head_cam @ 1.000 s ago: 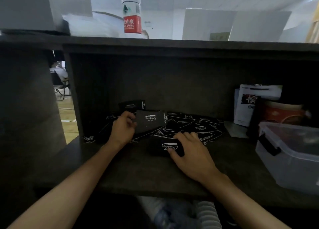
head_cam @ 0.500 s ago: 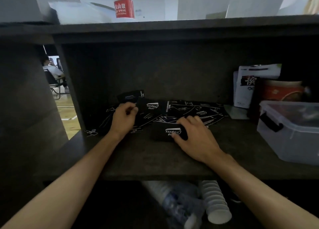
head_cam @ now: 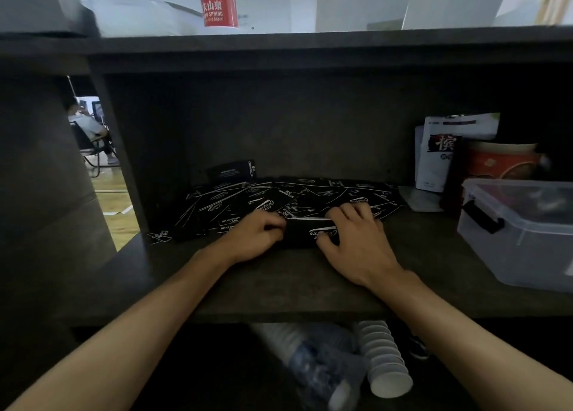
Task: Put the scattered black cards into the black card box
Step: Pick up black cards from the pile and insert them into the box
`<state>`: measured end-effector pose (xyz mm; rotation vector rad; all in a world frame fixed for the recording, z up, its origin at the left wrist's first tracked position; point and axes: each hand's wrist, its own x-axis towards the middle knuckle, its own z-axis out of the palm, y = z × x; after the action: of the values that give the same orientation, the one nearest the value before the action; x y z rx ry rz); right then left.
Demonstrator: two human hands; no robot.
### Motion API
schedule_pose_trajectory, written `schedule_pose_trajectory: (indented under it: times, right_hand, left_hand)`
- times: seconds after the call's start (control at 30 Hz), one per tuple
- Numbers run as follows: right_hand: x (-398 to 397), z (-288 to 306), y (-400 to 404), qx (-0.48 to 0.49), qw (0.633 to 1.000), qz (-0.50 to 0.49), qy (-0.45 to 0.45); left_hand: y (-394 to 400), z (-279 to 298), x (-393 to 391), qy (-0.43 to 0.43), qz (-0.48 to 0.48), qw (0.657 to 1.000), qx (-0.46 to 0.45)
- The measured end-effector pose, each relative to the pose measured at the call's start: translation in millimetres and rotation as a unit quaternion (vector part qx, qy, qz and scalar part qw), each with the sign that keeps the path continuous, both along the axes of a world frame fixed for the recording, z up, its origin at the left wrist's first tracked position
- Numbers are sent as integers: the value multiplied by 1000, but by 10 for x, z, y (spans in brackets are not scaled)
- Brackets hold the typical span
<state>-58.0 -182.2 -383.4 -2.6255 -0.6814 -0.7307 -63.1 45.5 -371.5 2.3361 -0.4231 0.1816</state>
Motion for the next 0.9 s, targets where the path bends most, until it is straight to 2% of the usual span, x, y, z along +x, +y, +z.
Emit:
schedule_pose_trajectory:
  times: [0.07,0.17,0.27,0.33,0.4,0.5,0.57,0.67,0.77,0.83,0.9]
  right_hand:
    - [22,34,0,-14,1000,-7,12]
    - [83,112,-5,-19,999,-2,49]
    - [98,101,14,-8,999,-3,33]
    - [81,70,23,1,1000,-9,16]
    - [65,55,27,6,1000,-12,10]
    - [57,59,19,17,1000,-15,1]
    - [61,53,15,13,1000,-14,-1]
    - [81,36,6,28,999,-28,-12]
    - [96,15,3,48,998,-34,-12]
    - [109,5,-2,28,999,-14,-10]
    - [116,12,-3,-3,1000,4,-5]
  left_hand:
    - [60,28,23,-70,75,994,28]
    - [211,24,83,-166,227,953,113]
    - [341,-58,161,-109,338,906,231]
    - [358,-88,207,-65,344,905,240]
    - [345,-84,231,-59,344,918,191]
    - [319,-21,191,-110,311,944,10]
    - [295,38,116,-148,244,954,-93]
    - [193,146,-5,-163,123,970,-133]
    - [39,176,-66,-95,50,981,-163]
    - [-41,168,-70,-29,28,984,-173]
    - [-123,134,-73,57,-4,969,-241]
